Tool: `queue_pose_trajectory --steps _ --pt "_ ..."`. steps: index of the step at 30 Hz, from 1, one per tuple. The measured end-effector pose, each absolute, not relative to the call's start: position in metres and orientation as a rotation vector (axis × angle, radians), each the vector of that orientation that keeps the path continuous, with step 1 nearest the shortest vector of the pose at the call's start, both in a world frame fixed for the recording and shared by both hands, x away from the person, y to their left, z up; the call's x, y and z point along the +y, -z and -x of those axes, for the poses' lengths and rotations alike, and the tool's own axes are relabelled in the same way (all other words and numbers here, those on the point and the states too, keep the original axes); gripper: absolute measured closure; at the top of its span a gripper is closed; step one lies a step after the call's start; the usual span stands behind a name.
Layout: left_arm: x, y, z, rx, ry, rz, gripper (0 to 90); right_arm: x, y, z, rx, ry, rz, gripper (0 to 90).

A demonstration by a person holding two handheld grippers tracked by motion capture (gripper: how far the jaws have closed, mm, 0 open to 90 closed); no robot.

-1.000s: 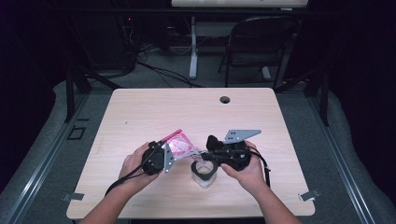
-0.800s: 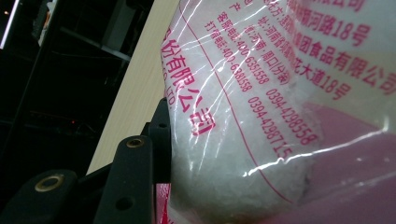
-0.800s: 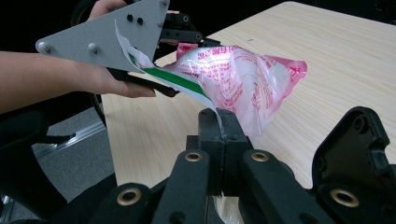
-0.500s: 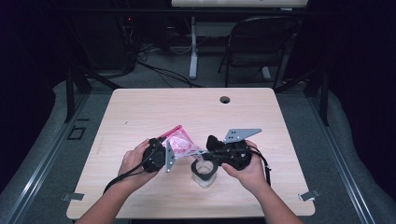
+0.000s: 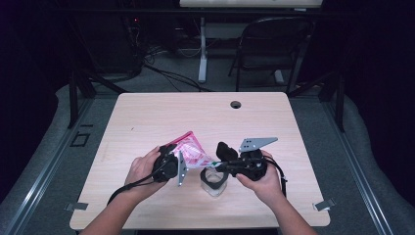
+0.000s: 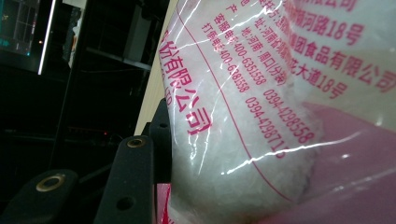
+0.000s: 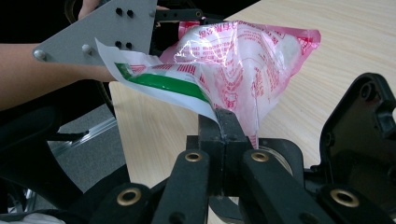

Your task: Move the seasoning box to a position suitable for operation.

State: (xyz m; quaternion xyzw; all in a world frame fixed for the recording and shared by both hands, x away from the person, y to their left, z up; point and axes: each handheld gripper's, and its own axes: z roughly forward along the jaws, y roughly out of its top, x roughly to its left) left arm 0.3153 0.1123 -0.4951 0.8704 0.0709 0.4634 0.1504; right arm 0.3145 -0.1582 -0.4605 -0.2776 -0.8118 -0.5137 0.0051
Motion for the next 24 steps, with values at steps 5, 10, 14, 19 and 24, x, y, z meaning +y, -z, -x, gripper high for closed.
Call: queue_pose_trajectory --steps 5,10,14,19,24 --pt "0.1132 0.495 -0.3142 0.197 -1.347 -2.499 60.0 -0.1581 0.4641 -0.3144 -2.545 1.593 0.874 90.0" --pt "0.1137 0.4953 -0.3135 0.19 -1.361 -2.487 60.2 -0.1571 0.4652 -0.313 -2.55 1.59 0.873 90.0" --pt "0.1139 0.4955 -0.3131 0.182 -1.371 -2.491 60.3 -0.1569 0.4663 -0.3129 -2.557 1.58 0.869 90.0" --pt "0.1136 0.4953 -0.3127 0.17 -1.38 -2.497 60.3 -0.1571 0.4677 -0.313 -2.557 1.573 0.873 90.0" --pt "0.1125 0.4937 -0.3122 0.148 -1.402 -2.506 60.4 -0.1575 0.4689 -0.3127 -2.559 1.571 0.872 90.0"
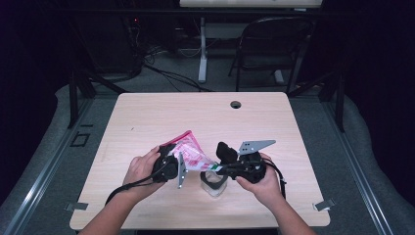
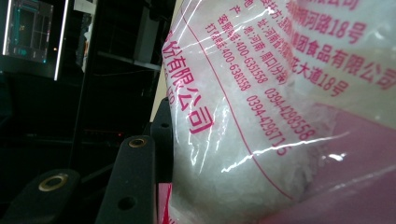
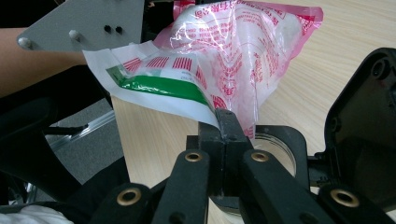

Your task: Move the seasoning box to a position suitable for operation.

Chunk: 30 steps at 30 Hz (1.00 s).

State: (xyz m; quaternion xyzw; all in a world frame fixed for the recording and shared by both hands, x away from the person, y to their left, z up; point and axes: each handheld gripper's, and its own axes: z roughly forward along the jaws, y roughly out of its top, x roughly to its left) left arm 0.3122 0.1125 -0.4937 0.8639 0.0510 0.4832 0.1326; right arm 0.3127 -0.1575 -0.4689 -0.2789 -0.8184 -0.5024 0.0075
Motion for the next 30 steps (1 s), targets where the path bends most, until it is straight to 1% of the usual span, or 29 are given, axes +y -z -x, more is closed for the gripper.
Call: queue_pose_trajectory --steps 24,30 --pt "0.1059 0.4916 -0.3103 0.099 -1.484 -2.503 60.8 -0.162 0.4731 -0.3132 -2.587 1.521 0.893 90.0" --pt "0.1041 0.4894 -0.309 0.079 -1.526 -2.491 60.9 -0.1631 0.4735 -0.3116 -2.587 1.521 0.904 90.0"
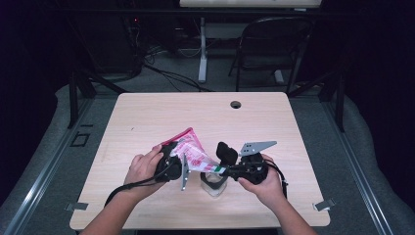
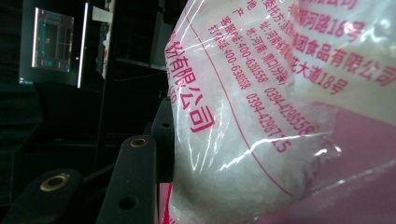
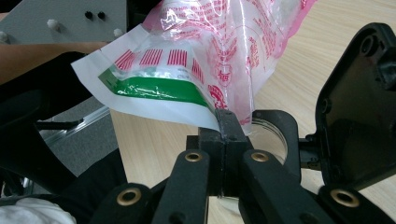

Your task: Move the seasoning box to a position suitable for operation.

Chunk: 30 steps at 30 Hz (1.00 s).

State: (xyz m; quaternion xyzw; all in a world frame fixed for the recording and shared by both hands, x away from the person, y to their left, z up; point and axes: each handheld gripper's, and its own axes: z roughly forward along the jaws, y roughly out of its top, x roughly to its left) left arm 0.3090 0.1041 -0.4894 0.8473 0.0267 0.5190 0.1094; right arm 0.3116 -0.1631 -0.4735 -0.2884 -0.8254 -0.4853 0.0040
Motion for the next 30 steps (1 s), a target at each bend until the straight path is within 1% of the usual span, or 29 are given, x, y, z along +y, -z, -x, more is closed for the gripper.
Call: queue_pose_trajectory --steps 6,19,30 --pt "0.102 0.489 -0.307 0.041 -1.569 -2.486 61.0 -0.165 0.476 -0.312 -2.583 1.518 0.906 90.0" --pt "0.097 0.49 -0.305 0.024 -1.579 -2.473 61.3 -0.17 0.482 -0.312 -2.578 1.508 0.918 90.0" --pt "0.094 0.489 -0.303 -0.012 -1.614 -2.47 61.4 -0.174 0.485 -0.312 -2.569 1.508 0.939 90.0"
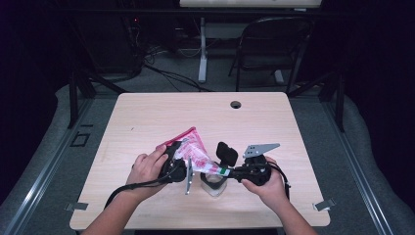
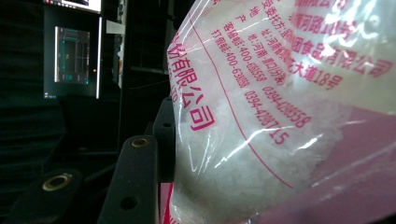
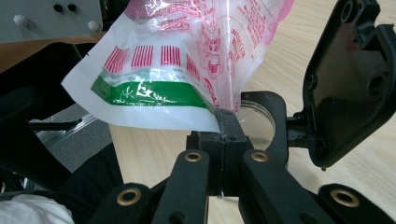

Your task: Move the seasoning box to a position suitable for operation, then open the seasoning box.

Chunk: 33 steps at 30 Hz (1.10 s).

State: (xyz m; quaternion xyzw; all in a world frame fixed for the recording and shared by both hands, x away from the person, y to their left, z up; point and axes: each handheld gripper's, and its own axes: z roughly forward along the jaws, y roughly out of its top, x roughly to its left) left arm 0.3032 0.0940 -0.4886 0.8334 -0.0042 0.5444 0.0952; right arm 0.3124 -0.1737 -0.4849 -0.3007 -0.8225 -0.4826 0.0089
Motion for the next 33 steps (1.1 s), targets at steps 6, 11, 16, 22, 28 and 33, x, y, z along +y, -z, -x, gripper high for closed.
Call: queue_pose_trajectory --steps 6,11,16,22,28,33 --pt "0.0935 0.4878 -0.303 -0.024 -1.628 -2.468 61.5 -0.1741 0.486 -0.3133 -2.574 1.498 0.941 90.0" --pt "0.0933 0.4874 -0.3027 -0.024 -1.625 -2.471 61.6 -0.1745 0.4876 -0.3146 -2.57 1.496 0.95 90.0" --pt "0.0934 0.487 -0.3028 -0.043 -1.64 -2.461 61.7 -0.1739 0.4891 -0.3155 -2.573 1.485 0.949 90.0" --pt "0.0917 0.4863 -0.3015 -0.052 -1.653 -2.468 61.7 -0.1747 0.4909 -0.316 -2.571 1.484 0.966 90.0" --pt "0.0916 0.4862 -0.301 -0.059 -1.662 -2.467 61.8 -0.1752 0.4916 -0.3169 -2.575 1.477 0.967 90.0" --pt "0.0914 0.4864 -0.3008 -0.067 -1.67 -2.467 61.9 -0.1751 0.4925 -0.3176 -2.576 1.471 0.965 90.0"
